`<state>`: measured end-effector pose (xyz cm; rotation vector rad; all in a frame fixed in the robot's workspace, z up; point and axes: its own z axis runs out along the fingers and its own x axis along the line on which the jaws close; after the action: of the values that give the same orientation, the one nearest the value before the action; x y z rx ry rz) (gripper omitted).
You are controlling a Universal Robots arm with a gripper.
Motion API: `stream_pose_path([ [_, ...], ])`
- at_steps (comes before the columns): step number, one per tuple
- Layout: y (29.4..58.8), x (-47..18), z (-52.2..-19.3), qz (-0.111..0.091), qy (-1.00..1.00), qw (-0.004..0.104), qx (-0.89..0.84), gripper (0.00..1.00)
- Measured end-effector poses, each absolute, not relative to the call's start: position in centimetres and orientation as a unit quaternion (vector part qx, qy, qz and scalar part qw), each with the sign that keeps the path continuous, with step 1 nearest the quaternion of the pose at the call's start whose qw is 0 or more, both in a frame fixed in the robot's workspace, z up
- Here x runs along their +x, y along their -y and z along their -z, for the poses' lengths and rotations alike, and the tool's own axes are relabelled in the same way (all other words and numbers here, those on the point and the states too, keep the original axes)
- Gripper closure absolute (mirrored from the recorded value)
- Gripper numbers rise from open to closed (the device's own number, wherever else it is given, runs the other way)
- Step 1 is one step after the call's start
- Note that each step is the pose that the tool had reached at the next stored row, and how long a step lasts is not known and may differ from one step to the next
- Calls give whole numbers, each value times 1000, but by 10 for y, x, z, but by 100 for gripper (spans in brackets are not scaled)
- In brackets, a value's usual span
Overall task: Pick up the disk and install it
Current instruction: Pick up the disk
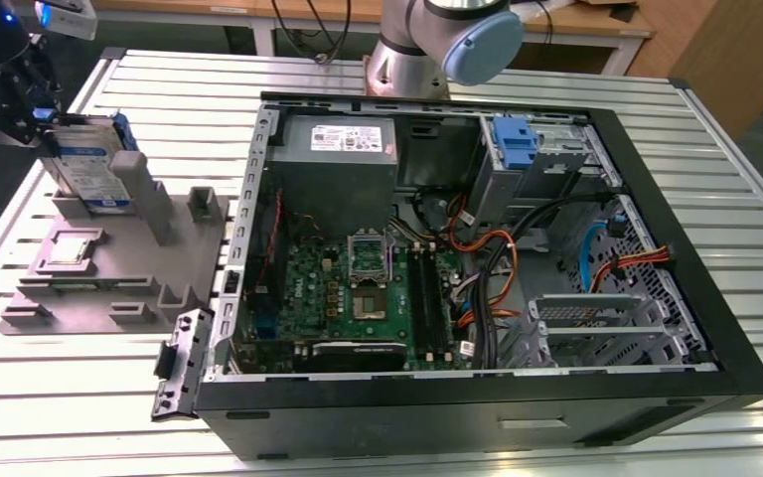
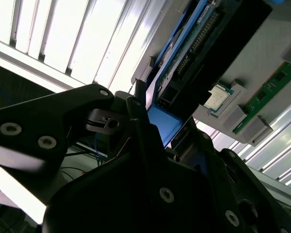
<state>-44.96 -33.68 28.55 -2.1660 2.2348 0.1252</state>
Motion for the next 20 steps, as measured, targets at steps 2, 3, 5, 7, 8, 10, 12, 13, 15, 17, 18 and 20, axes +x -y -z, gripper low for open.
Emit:
stream_pose_path([
  [2,337,-450,-285,-40,-717,13,-695,55],
  [3,337,-450,-285,-40,-717,14,-695,55],
  [5,337,-451,-286,-40,-717,13,-695,55],
  [7,337,-451,-286,-40,-717,13,-695,55],
  [8,337,-451,-286,-40,-717,13,-695,55],
  [10,337,-453,-286,-40,-717,13,-695,55],
  [12,337,-453,-286,-40,-717,13,-695,55],
  [13,337,-453,-286,-40,-717,13,-695,55],
  [15,337,-453,-286,-40,-717,13,-695,55],
  [17,337,-453,-286,-40,-717,13,-695,55],
  [18,337,-453,-286,-40,-717,13,-695,55],
  [20,337,-453,-286,-40,-717,13,-695,55],
])
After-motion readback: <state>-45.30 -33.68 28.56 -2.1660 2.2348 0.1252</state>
